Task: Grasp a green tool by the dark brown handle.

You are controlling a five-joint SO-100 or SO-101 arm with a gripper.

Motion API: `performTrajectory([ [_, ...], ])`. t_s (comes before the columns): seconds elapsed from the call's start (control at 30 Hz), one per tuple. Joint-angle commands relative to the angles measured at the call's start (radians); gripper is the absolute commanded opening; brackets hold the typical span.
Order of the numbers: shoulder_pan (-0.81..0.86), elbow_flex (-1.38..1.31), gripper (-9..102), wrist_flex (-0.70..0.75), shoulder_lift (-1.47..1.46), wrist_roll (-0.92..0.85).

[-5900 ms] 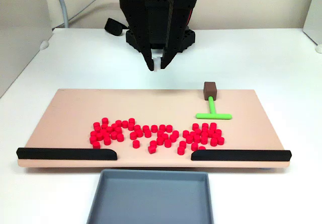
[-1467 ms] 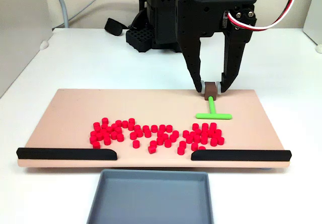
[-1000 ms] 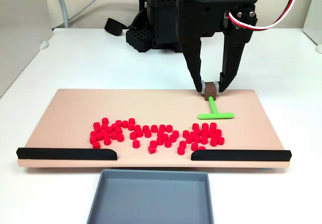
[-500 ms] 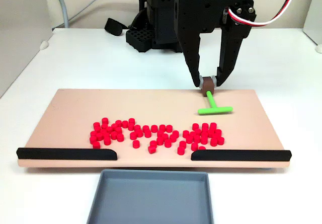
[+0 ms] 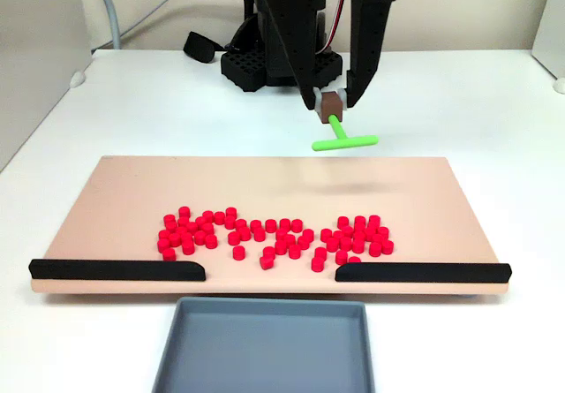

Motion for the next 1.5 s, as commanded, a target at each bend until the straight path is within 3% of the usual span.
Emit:
performTrajectory([
  [0.0,0.038,-0.133,0,0.077,-0.032,-0.034],
  [0.47,0.216,-0.133,0,0.074,-0.037,-0.230],
  [1.1,0.190,-0.133,0,0.058,-0.058,-0.044],
  [1.47,0.179,-0.132,0,0.058,-0.040,-0.063],
])
